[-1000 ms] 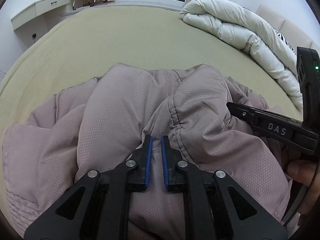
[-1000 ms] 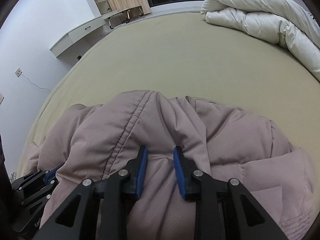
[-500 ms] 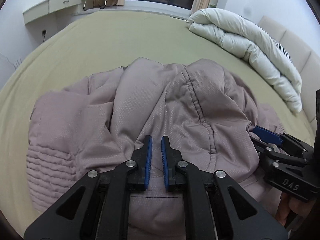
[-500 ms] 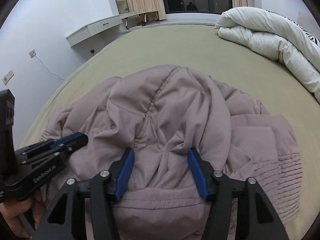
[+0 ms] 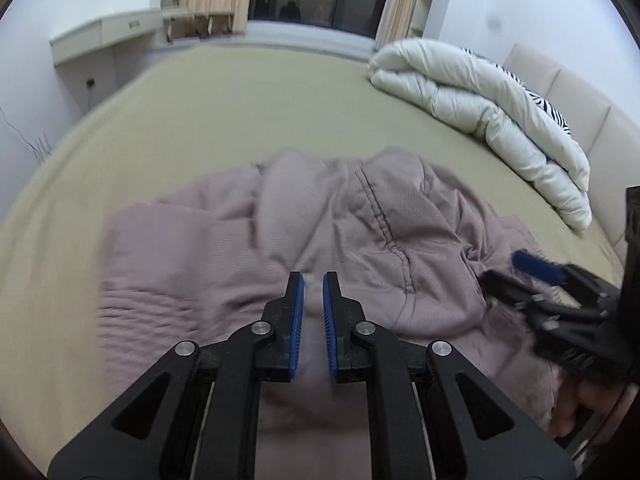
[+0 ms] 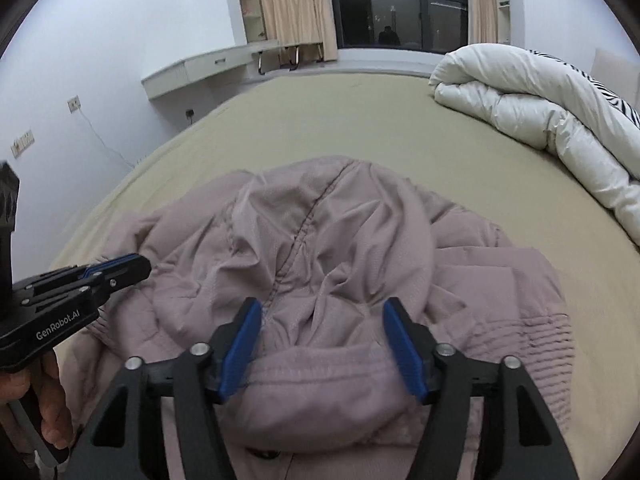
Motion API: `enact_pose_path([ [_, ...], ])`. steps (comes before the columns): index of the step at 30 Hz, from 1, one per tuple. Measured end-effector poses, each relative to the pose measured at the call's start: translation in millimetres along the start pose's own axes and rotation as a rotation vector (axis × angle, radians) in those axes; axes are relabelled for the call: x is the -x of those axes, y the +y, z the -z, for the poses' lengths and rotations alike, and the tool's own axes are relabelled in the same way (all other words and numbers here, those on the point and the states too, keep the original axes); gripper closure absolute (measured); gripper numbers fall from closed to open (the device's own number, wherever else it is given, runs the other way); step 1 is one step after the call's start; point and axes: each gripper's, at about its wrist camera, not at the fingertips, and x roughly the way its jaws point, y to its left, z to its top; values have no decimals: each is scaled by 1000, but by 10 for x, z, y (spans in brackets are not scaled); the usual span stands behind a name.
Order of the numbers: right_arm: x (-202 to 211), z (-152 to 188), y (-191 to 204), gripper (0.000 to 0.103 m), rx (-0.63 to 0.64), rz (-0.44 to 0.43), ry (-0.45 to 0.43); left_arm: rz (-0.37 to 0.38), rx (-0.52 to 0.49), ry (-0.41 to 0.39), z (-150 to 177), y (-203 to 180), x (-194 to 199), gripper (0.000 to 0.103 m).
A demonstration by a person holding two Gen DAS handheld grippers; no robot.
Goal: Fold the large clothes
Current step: 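Release the hood and move both grippers toward the coat hem, then grasp the coat hem with both grippers and lift it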
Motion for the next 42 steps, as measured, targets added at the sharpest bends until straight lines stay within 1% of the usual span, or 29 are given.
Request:
enact_pose_path([
  [1, 175, 33, -35, 16, -21, -11, -24, -3, -4, -5, 37, 30, 145, 94],
  [2, 354, 86, -75, 14, -41, -20, -42, -1, -6, -5, 91, 65, 282, 94],
  [5, 854, 334, -195, 13, -96, -49, -61, -27, -29, 2, 393, 176, 738, 94],
  [7, 1133, 539, -281, 12, -126, -56, -65, -35, -34, 30, 670, 267, 997, 93],
  [9, 1430, 838, -418, 7, -164, -48, -48, -67, -28, 59, 970, 355, 1272, 93],
  [10, 1552, 966, -457, 6, -177, -40, -32, -76, -22, 69, 1146, 421, 1441, 92],
  [11, 1656, 1099, -497, 6, -186, -32, -15, -86, -15, 84, 1303, 464, 1574, 87],
  [12, 1758, 1231, -535, 6, -196, -19, 3, -94, -5, 91, 1471, 524, 1729, 81],
  [13, 1855, 1345, -579, 6, -212, -9, 19, -100, 13, 103, 1641, 585, 1879, 55],
  [14, 1946, 1464, -620, 4, -235, -3, 36, -96, 39, 115, 1806, 646, 2018, 22],
  [15, 2008, 1551, -656, 3, -256, -1, 52, -87, 67, 121, 1963, 704, 2153, 15],
  [17, 2149, 1760, -724, 3, -306, 5, 80, -79, 90, 140, 2174, 752, 2344, 14],
  [20, 2264, 1985, -788, 3, -341, 36, 115, -60, 129, 195, 2465, 793, 2490, 15],
  [21, 2302, 2066, -817, 3, -368, 38, 133, -50, 135, 223, 2577, 795, 2533, 15],
  [24, 2423, 2278, -898, 2, -434, 17, 152, -26, 129, 273, 2876, 803, 2654, 15],
  [25, 2456, 2331, -920, 0, -443, 27, 156, -16, 133, 293, 2947, 801, 2654, 15],
  [27, 2522, 2452, -962, 0, -456, 51, 162, -12, 148, 338, 3135, 816, 2661, 15],
  [30, 2556, 2587, -1014, 0, -465, 53, 185, -18, 148, 399, 3397, 831, 2605, 15],
  [33, 2521, 2703, -1048, 0, -480, 13, 232, -11, 147, 439, 3579, 835, 2557, 14],
  [35, 2504, 2758, -1063, 0, -478, 6, 246, -8, 144, 437, 3638, 838, 2547, 14],
  [38, 2461, 2832, -1106, 0, -501, -18, 274, 25, 191, 455, 3700, 920, 2523, 14],
  [42, 2404, 2902, -1112, 6, -508, -89, 336, 67, 216, 478, 3787, 1007, 2519, 15],
])
